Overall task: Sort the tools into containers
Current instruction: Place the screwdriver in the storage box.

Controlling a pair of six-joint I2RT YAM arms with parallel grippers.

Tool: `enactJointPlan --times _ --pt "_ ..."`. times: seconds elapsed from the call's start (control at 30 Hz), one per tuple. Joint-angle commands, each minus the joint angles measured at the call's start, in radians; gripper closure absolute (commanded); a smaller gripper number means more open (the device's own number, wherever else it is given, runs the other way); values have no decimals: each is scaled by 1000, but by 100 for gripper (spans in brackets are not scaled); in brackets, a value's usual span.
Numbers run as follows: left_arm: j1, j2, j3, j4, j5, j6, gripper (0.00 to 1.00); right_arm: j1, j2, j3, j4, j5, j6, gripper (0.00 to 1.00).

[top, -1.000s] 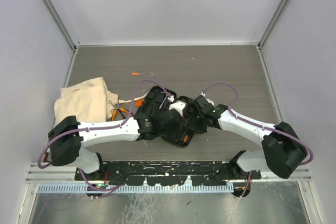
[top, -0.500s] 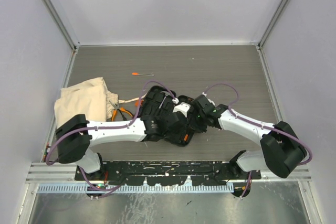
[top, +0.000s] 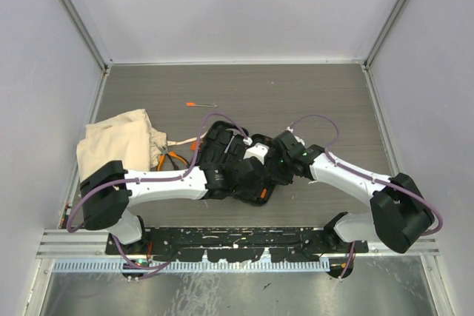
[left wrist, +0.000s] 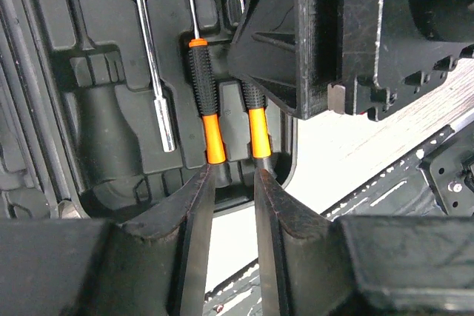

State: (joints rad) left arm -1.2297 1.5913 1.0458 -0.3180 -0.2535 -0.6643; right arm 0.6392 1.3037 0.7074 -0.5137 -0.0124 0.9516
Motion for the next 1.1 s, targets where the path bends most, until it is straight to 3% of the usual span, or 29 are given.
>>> enactJointPlan --times 0.0,0.57,0.77,1.07 --pt "-5 -23 37 50 -35 4 71 -6 -6 44 -2 28 -21 67" --pt "-63 51 60 73 -106 -32 72 -49 73 0 20 21 -85 82" --pt "-116 103 15 179 -180 -75 73 -82 116 0 24 -1 -116 85" --pt "-120 150 -7 200 -240 -89 76 -101 111 -12 24 -11 -119 87"
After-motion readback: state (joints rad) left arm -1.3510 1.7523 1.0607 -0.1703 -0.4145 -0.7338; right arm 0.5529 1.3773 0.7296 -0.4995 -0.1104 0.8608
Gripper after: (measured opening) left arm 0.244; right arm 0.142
